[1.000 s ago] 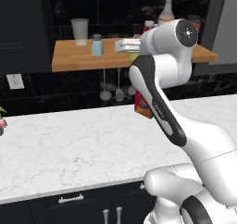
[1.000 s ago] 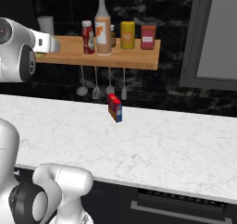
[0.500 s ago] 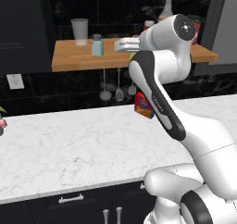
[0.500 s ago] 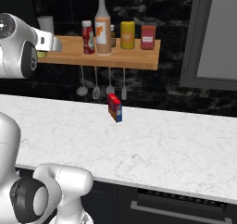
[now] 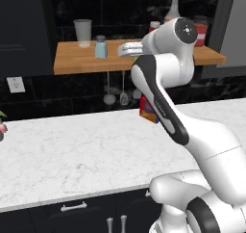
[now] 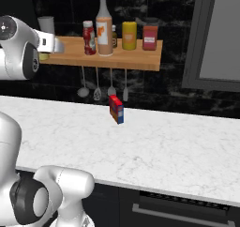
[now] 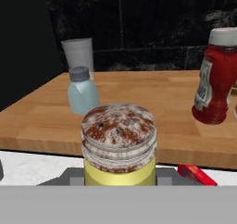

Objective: Put the shaker and condiment bottle from the counter next to their counterparts in the cabinet.

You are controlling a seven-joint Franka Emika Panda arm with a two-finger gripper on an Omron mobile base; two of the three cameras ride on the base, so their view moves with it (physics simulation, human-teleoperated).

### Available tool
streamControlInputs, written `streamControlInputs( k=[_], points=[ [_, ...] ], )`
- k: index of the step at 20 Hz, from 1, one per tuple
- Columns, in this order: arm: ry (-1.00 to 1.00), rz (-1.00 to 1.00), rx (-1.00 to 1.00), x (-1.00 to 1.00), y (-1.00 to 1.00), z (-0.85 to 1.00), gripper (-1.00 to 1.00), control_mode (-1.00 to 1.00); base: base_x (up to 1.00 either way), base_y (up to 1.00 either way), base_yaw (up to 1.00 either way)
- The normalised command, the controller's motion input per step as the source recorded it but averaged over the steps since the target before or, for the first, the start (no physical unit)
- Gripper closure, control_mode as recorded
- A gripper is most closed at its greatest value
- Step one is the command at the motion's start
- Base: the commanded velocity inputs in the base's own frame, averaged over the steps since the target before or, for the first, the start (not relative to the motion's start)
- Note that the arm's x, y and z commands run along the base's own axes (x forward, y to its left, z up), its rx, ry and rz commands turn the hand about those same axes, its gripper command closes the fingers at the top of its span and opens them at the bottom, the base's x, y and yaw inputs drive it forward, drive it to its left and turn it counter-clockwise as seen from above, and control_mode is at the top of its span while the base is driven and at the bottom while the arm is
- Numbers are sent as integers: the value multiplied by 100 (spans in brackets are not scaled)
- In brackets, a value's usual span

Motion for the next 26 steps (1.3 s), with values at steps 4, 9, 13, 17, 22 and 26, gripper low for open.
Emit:
streamControlInputs(
  k=[4,9,13,17,22,26],
  points=[
    [0,0,0,2,0,6,100,-100,0,0,0],
    [0,0,0,1,0,21,100,-100,0,0,0],
    [0,0,0,18,0,5,100,-100,0,0,0],
    [0,0,0,39,0,0,100,-100,0,0,0],
    [0,0,0,42,0,0,100,-100,0,0,0],
    [0,0,0,28,0,0,100,-100,0,0,0]
  ],
)
